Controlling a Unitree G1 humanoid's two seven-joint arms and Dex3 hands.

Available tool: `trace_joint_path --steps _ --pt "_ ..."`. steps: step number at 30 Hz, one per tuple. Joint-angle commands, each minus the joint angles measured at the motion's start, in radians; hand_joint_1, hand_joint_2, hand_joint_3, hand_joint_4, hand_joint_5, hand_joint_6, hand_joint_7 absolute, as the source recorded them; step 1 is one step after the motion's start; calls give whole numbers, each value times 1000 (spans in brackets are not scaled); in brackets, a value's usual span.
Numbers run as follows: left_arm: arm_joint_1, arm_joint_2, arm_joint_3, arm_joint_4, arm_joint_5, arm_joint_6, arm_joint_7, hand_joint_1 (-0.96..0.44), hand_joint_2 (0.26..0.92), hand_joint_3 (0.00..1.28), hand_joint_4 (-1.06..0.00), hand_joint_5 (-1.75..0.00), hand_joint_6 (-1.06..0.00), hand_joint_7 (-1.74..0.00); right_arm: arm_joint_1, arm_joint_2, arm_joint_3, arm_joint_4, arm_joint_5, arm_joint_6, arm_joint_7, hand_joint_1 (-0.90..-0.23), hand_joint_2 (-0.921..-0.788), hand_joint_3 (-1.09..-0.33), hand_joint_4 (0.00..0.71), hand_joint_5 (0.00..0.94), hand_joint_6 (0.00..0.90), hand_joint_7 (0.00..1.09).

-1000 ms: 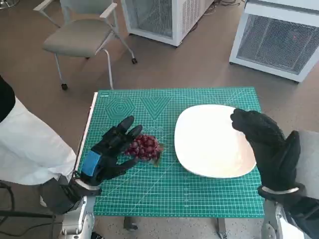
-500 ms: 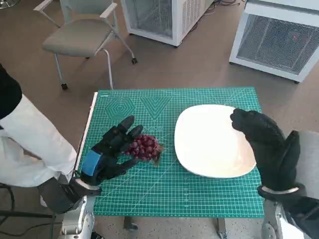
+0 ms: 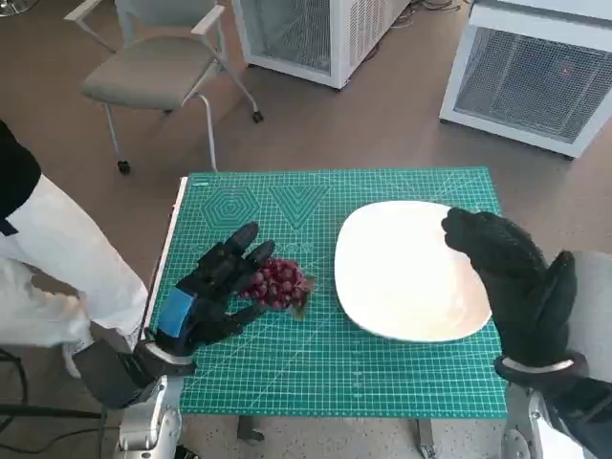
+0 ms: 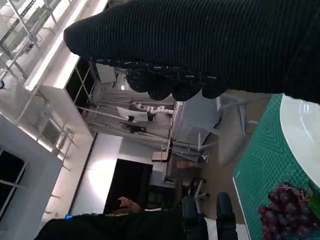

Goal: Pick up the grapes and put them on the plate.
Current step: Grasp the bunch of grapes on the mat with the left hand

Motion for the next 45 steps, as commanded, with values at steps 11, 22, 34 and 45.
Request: trace_joint_path --steps 11,22,34,45 --pt "74 214 -80 -325 844 33 352 -334 847 17 -79 1 -163 -1 26 0 -1 -7 -1 15 -5 -440 -921 -629 415 682 165 975" --pt "82 211 -100 -507 861 267 219 -63 759 1 -14 -3 -182 -23 30 -2 1 -14 -9 11 -7 -445 -921 -627 415 683 154 972" --pt "66 216 -186 -627 934 507 149 -30 757 0 -29 -4 -202 -13 26 -6 -1 -5 -9 4 -1 -451 -921 -625 413 683 150 974" --pt "30 240 -250 -640 965 581 119 -7 761 2 -38 -3 -220 -11 25 -11 -5 2 -6 1 3 -449 -921 -626 412 685 148 977"
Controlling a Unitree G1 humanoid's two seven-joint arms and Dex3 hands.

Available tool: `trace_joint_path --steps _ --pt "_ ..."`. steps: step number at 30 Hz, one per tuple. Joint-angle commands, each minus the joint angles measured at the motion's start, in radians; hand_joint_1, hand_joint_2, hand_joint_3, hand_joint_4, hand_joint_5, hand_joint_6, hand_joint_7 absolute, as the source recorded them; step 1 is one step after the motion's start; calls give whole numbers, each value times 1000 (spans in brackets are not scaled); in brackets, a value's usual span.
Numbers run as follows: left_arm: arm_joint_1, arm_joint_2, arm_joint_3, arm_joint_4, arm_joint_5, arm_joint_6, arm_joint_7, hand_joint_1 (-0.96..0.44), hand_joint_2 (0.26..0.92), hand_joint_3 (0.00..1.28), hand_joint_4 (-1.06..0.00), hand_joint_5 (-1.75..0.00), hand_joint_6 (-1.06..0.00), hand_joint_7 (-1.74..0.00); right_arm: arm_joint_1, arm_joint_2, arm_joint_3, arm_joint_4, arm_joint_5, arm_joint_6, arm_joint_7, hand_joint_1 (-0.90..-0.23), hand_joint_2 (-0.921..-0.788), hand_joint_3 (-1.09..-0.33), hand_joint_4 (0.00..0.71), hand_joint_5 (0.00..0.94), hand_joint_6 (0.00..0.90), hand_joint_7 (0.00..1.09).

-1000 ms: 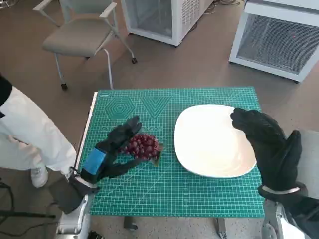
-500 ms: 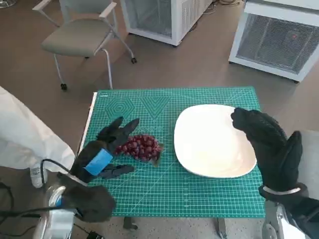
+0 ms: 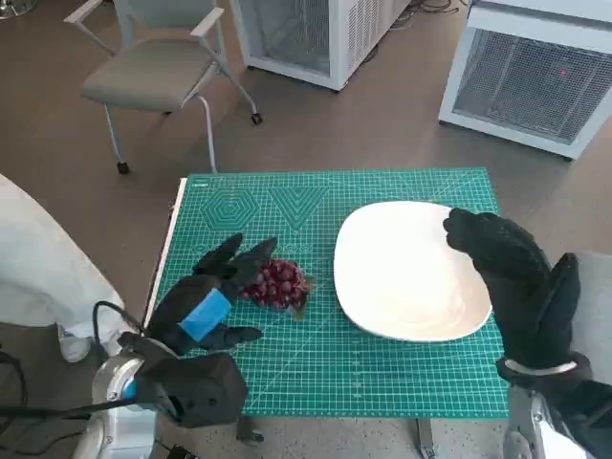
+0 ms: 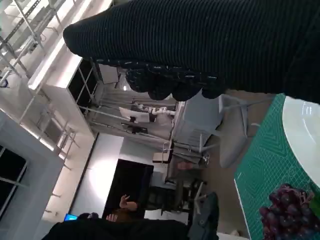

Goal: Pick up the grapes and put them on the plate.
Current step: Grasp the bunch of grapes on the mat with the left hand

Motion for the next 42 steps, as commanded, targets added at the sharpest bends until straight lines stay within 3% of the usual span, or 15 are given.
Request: trace_joint_path --steps 1,9,29,42 --pt "-35 25 -28 -4 17 19 -12 -7 761 2 -39 -3 -223 -11 21 -6 -4 16 -3 4 3 -449 -921 -626 412 685 148 977" --pt "-136 21 -106 137 59 33 9 4 759 0 -54 -6 -240 -11 19 -5 -5 24 -2 0 4 -448 -921 -627 411 687 147 979" --pt "-582 -134 -376 930 220 147 115 -31 766 4 -54 0 -250 -2 18 -3 -6 34 1 -3 1 -448 -921 -628 408 690 145 982" --pt "-668 -163 -428 1094 180 158 80 -28 787 11 -43 -4 -260 -8 30 -6 -12 9 11 16 -3 -447 -921 -632 402 697 144 993"
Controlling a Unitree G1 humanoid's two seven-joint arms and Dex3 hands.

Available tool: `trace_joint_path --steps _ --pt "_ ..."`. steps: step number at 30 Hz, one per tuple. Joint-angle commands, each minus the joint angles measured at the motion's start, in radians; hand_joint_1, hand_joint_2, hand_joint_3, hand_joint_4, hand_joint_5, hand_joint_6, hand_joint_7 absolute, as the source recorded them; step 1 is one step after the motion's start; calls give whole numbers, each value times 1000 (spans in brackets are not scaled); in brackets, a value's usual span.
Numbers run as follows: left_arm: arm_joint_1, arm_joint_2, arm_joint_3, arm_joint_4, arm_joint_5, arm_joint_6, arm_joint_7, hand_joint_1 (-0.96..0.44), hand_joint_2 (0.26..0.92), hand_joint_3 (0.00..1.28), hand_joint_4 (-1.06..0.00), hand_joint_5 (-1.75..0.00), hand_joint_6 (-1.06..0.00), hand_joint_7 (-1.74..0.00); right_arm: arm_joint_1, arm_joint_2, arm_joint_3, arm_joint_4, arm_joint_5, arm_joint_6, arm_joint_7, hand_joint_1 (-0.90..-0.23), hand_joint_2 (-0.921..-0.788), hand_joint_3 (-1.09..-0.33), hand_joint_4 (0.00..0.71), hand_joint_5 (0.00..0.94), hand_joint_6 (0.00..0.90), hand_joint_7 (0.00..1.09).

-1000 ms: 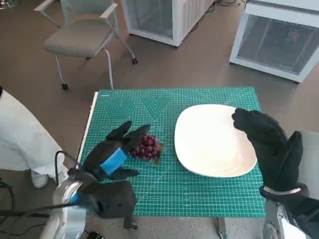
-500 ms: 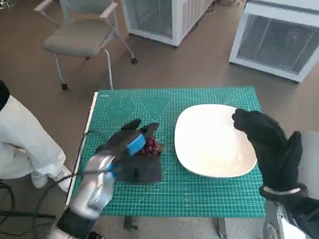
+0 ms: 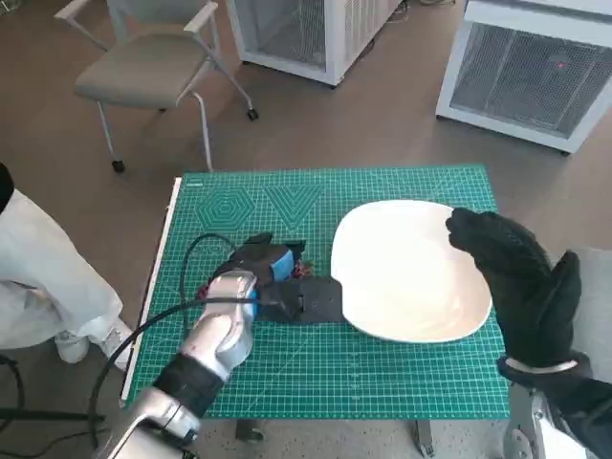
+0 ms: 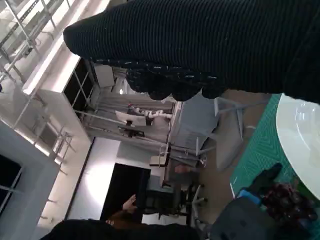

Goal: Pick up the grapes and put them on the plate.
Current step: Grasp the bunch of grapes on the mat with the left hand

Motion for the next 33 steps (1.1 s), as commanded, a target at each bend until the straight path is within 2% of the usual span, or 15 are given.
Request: trace_joint_path --steps 1,16,18,20,23,24,25,28,33 --pt "-26 2 -6 40 -21 -8 -5 -29 788 11 -45 -5 -263 -9 29 -5 -5 -9 8 25 -4 -447 -921 -633 401 698 144 993" --pt "-63 -5 -14 155 -44 -34 26 -84 792 8 -61 -5 -280 -10 23 -3 -6 -3 5 30 -3 -447 -921 -633 397 706 140 999" --pt "-69 -6 -10 167 -51 -36 35 -84 794 8 -103 -24 -287 -12 21 -3 -7 1 4 29 -2 -447 -921 -632 397 707 140 1000" --pt "-73 -7 -3 183 -59 -42 53 -58 799 13 -199 -294 -317 -17 20 -3 -6 3 3 28 -2 -447 -921 -632 397 707 140 1000" --pt "-73 -7 3 204 -68 -63 101 21 821 28 -409 -1102 -428 -47 19 -3 -6 4 2 27 -2 -447 -921 -632 396 708 140 1000" --pt "-69 -6 3 207 -69 -72 120 50 833 34 -477 -1322 -473 -63 18 -4 -6 5 1 26 -1 -447 -921 -632 396 708 140 1000" --pt "-65 -5 2 209 -69 -82 139 75 847 40 -514 -1463 -509 -77 18 -4 -6 6 1 25 -1 -447 -921 -632 396 708 140 1000" --pt "-49 3 -7 201 -63 -107 178 132 886 58 -514 -1651 -565 -97 16 -6 -7 8 0 23 1 -447 -921 -632 396 709 141 1000" --pt "-39 17 -18 189 -58 -132 186 181 906 100 -458 -1725 -600 -107 14 -8 -9 11 1 20 4 -447 -921 -632 396 710 141 1000"
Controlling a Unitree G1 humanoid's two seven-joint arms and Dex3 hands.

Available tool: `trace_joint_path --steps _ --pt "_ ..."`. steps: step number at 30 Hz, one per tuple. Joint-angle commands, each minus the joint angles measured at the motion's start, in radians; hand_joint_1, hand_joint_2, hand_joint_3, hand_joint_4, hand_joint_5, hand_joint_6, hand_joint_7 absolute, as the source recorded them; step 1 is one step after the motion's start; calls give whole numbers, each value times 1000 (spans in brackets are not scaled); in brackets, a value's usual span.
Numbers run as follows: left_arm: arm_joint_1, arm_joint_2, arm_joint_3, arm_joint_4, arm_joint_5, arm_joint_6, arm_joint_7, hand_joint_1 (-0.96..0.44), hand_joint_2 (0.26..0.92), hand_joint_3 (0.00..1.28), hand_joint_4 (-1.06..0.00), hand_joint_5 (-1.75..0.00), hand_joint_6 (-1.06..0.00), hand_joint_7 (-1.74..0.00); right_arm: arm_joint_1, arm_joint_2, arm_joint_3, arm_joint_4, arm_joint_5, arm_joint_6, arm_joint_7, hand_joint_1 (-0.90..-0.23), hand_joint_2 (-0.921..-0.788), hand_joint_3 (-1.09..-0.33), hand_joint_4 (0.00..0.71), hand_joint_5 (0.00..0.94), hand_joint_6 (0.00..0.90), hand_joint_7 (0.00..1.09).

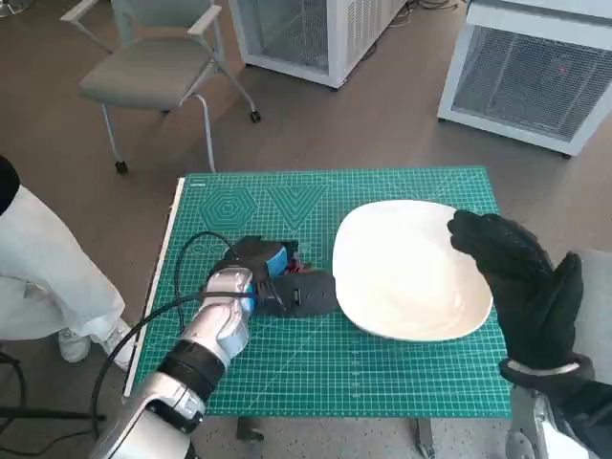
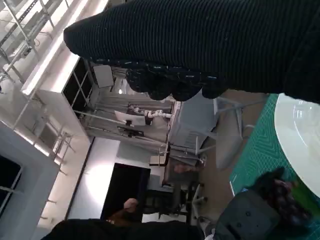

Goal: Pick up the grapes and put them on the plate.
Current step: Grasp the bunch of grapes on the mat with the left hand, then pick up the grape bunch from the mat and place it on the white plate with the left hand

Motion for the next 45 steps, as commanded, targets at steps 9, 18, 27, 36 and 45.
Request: trace_joint_path --steps 9,18,27,36,45 --pt "-8 9 -9 44 -16 -24 -17 371 676 726 -454 -1620 -665 -128 7 -6 -3 17 1 5 5 -451 -921 -632 394 713 139 1002" --pt "-24 7 1 69 -47 -25 -43 106 824 375 -517 -1391 -579 -1026 1 -5 -2 25 1 4 6 -456 -921 -631 392 716 138 1005" --pt "-24 22 5 42 -63 -19 -67 7 847 260 -598 -1358 -607 -1118 0 -5 -1 25 0 1 8 -444 -921 -633 392 717 138 1005" --pt "-4 58 20 -67 -79 3 -97 2 917 192 -523 -1336 -517 -1302 -4 -5 -1 30 1 -3 11 -442 -921 -635 389 718 137 1006" --pt "18 104 40 -248 -80 63 -153 5 915 107 -677 -1296 -594 -1081 -5 -6 -2 30 -2 -8 10 -443 -921 -634 390 719 137 1007"
